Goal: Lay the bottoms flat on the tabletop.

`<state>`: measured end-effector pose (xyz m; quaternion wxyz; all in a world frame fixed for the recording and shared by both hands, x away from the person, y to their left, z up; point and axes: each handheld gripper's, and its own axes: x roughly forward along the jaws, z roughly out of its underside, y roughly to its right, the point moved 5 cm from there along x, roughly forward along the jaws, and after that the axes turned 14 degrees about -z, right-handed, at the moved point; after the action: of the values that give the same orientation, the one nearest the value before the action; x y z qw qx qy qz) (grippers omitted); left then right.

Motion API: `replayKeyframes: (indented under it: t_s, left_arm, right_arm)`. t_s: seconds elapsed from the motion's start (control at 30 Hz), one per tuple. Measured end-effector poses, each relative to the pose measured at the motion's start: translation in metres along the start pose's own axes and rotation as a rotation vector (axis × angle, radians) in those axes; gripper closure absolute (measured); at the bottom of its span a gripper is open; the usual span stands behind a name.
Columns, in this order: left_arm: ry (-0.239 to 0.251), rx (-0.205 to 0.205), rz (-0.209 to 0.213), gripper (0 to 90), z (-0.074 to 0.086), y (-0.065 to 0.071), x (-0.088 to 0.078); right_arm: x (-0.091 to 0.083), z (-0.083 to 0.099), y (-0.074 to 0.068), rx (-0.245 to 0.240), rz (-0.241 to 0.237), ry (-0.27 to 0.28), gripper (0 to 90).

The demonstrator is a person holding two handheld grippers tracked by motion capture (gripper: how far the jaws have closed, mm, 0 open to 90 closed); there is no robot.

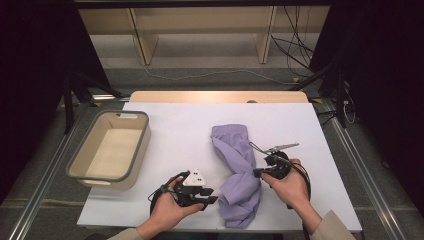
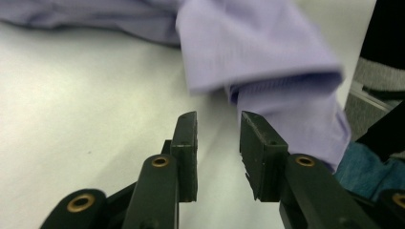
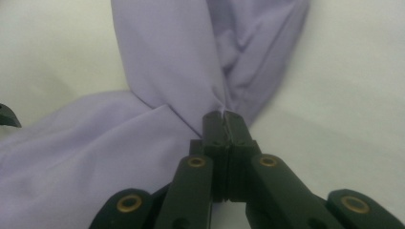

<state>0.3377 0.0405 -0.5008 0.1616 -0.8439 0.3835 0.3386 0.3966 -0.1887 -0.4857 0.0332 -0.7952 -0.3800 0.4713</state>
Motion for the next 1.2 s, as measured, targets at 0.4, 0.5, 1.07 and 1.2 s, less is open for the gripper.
replayKeyframes:
  t_s: [0.4,0.5,1.07,1.2]
  left_arm:
    - [-0.005,0.005,0.034,68.4,-0.006,0.000,0.018]
    - [0.006,0.005,0.039,71.9,-0.008,0.001,0.021]
    - [0.078,0.010,0.107,87.2,-0.017,0.016,0.008]
    - [0.082,0.001,0.107,89.5,-0.018,0.018,0.005]
  right_arm:
    - [0.004,0.006,0.006,-0.011,0.032,-0.007,78.8]
    - [0.003,0.002,0.001,-0.046,0.035,0.020,70.3]
    - [0.024,-0.004,-0.060,-0.249,-0.040,-0.027,57.3]
    - [0.033,0.002,-0.057,-0.254,-0.058,-0.094,59.0]
